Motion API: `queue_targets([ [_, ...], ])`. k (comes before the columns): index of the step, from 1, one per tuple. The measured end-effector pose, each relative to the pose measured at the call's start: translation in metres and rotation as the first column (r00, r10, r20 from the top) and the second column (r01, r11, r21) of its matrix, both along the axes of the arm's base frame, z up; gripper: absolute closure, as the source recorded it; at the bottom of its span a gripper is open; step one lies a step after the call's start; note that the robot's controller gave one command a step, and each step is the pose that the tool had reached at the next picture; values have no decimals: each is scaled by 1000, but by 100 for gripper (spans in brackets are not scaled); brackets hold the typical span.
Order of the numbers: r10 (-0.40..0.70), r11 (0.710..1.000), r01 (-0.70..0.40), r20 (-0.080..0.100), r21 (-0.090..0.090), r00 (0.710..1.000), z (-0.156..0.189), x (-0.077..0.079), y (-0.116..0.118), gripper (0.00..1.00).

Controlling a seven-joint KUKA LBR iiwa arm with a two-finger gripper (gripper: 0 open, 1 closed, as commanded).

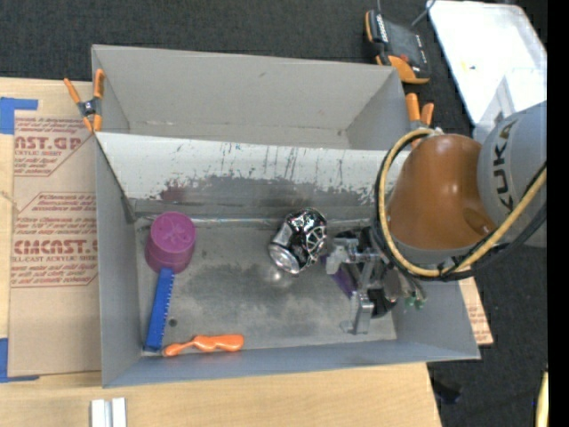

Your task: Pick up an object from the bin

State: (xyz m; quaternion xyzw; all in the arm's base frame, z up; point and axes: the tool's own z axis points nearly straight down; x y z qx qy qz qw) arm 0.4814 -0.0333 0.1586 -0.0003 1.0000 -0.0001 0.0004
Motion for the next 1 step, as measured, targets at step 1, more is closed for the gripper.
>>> queue_targets([
  [1,68,998,-68,-3,0,998,-89,81,43,0],
])
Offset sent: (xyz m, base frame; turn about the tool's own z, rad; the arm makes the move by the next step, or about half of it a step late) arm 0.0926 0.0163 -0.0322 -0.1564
